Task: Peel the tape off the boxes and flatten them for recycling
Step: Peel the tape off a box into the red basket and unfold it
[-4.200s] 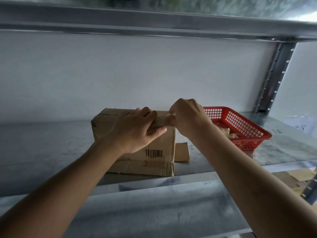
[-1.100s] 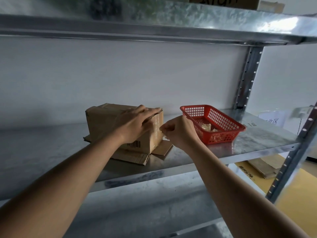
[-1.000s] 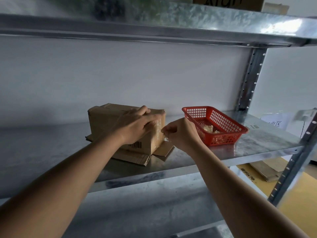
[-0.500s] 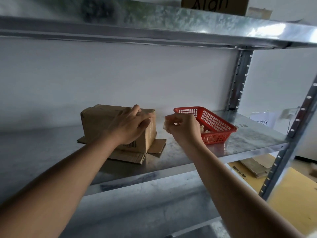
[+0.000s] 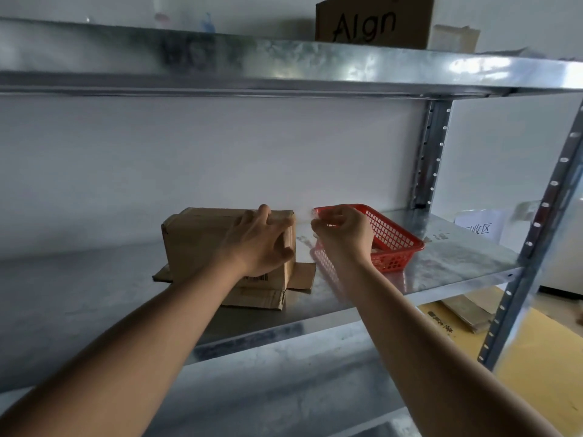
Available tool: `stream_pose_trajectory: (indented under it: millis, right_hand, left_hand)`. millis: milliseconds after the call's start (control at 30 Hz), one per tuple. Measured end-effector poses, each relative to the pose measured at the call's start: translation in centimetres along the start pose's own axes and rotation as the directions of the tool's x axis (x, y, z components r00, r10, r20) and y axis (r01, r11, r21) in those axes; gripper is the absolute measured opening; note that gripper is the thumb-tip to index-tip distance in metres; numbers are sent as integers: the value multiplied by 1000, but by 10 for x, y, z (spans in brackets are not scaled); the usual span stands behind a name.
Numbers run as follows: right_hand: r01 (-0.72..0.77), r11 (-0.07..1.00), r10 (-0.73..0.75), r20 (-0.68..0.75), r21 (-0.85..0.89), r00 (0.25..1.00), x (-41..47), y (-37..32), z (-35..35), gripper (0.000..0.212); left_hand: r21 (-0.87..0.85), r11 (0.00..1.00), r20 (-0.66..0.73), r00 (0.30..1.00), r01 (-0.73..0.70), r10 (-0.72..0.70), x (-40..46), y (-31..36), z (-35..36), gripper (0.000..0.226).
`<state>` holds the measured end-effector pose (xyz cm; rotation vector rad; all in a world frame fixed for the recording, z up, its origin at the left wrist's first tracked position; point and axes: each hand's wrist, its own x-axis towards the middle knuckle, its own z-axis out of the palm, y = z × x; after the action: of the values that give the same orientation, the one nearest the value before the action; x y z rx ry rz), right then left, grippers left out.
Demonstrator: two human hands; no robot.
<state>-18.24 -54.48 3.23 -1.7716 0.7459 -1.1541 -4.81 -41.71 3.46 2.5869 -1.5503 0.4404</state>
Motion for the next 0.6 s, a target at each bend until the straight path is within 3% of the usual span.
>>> stream_pose_trajectory:
  millis: [167, 433, 600]
  right_hand:
    - [26, 998, -29, 51, 59, 998, 27, 9, -18, 20]
    - [147, 968, -89, 268, -203, 959, 78, 48, -52, 28]
    - [376, 855, -205, 434, -357, 877, 94, 70, -61, 24]
  left_hand:
    - [-4, 998, -19, 998, 63, -63, 16, 23, 4, 66]
    - [-14, 981, -41, 980, 196, -196, 45, 65, 9, 71]
    - [-22, 966, -61, 964, 259, -260, 55, 86, 11, 74]
